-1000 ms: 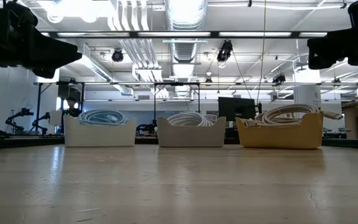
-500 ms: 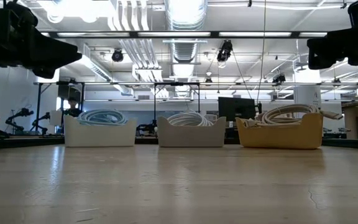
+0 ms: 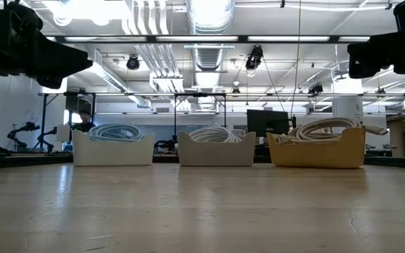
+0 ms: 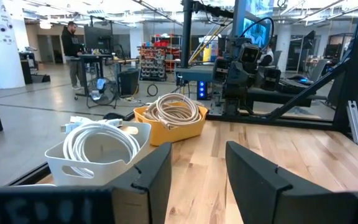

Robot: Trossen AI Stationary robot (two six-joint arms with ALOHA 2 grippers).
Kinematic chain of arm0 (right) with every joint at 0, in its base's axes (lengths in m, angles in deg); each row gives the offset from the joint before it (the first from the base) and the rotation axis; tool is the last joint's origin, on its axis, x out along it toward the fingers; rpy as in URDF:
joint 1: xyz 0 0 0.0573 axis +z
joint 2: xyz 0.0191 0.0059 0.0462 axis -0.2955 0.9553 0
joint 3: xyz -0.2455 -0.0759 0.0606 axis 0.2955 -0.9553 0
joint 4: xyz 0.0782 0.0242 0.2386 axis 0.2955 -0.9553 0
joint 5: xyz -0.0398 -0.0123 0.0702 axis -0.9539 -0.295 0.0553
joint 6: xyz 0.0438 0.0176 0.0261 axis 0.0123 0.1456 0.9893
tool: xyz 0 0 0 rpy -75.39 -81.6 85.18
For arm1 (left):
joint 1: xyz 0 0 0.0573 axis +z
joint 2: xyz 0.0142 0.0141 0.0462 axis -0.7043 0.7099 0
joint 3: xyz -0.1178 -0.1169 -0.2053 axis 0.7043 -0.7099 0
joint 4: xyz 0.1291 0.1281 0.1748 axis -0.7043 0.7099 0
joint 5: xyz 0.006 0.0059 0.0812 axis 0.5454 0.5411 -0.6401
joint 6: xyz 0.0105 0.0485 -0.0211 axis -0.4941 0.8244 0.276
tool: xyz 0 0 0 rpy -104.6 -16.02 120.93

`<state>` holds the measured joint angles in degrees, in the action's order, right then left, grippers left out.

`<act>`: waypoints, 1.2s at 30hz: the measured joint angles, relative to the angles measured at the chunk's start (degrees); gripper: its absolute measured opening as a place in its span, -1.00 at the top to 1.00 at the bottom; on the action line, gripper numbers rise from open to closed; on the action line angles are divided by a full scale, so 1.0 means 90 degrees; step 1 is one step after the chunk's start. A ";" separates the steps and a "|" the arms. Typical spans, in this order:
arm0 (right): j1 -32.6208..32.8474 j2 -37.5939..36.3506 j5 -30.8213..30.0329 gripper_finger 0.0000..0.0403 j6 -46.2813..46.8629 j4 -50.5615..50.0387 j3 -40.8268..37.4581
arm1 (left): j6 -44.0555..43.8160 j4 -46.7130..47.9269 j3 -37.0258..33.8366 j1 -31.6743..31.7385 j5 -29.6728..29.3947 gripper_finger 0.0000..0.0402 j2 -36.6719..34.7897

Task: Pick & Place USB Port
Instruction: Return to Home Position

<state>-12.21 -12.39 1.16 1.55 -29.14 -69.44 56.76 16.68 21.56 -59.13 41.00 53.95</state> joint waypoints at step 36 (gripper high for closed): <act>0.0000 0.0002 0.0000 0.21 -0.0013 0.0000 0.0000 | 0.0000 0.0002 0.0007 0.0002 -0.0002 0.22 0.0002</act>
<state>-12.21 -12.36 1.16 1.43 -29.14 -69.44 56.76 16.70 21.63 -59.11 40.98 53.97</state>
